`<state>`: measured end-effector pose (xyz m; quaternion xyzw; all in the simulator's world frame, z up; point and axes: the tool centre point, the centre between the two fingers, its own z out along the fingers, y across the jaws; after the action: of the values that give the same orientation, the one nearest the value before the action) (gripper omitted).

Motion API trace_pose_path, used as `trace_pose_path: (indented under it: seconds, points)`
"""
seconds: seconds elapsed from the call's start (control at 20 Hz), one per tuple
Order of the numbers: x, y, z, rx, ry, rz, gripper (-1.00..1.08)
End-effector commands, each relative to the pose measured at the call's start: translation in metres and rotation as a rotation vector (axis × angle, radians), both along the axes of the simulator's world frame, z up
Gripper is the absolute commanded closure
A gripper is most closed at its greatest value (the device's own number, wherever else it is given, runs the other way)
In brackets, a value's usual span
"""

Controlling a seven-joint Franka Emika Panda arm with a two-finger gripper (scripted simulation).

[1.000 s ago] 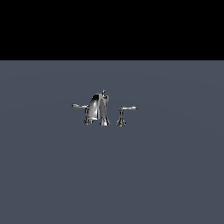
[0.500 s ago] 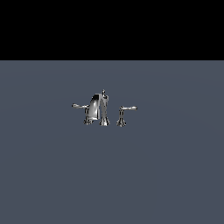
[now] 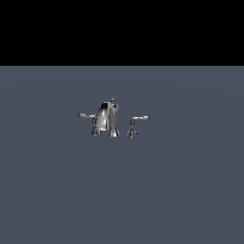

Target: Turn on the faucet by rotating a designated handle.

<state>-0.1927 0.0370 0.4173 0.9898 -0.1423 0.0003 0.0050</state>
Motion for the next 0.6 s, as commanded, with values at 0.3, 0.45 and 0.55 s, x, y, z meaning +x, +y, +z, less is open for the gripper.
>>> trace_pose_path:
  seconds: [0.3,0.45,0.55]
  points:
    - [0.051,0.010,-0.052,0.004,-0.001,-0.212,1.08]
    - [0.069,0.010,-0.070,0.006,-0.001,-0.287,1.08]
    - [0.081,0.010,-0.082,0.007,-0.001,-0.336,1.08]
